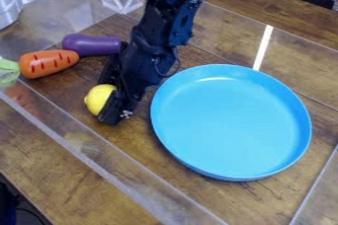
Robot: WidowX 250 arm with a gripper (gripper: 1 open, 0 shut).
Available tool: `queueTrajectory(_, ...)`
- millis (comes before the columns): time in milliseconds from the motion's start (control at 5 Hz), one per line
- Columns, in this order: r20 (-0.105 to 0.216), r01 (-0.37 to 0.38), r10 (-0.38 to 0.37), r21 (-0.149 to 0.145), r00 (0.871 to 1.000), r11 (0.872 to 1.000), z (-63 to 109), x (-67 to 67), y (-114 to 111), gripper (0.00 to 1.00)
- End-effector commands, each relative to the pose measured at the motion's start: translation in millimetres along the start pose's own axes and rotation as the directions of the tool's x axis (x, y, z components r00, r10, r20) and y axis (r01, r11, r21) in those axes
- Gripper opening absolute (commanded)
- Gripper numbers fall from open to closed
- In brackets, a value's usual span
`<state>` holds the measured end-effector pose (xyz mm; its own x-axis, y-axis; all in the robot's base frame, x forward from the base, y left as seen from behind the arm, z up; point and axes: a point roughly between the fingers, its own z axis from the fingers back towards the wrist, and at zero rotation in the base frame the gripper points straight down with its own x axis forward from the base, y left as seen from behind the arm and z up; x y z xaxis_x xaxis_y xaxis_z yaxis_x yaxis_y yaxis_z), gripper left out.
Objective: Remove the lemon from the blue tray and put it on the table
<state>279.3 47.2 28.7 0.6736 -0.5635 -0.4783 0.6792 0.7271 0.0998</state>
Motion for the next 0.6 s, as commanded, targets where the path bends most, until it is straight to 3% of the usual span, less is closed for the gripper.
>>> queueTrajectory(0, 0.027, -0.018, 0.017, 0.042, 0.999, 0.999, 12.9, 3.2, 15.9, 0.0)
queueTrajectory(200, 0.021, -0.009, 0.008, 0.054, 1.0, 0.999, 10.6, 8.0, 20.8, 1.0)
queueTrajectory(400, 0.014, -0.003, 0.002, 0.065, 1.0, 0.998, 8.2, 11.9, 24.9, 0.0)
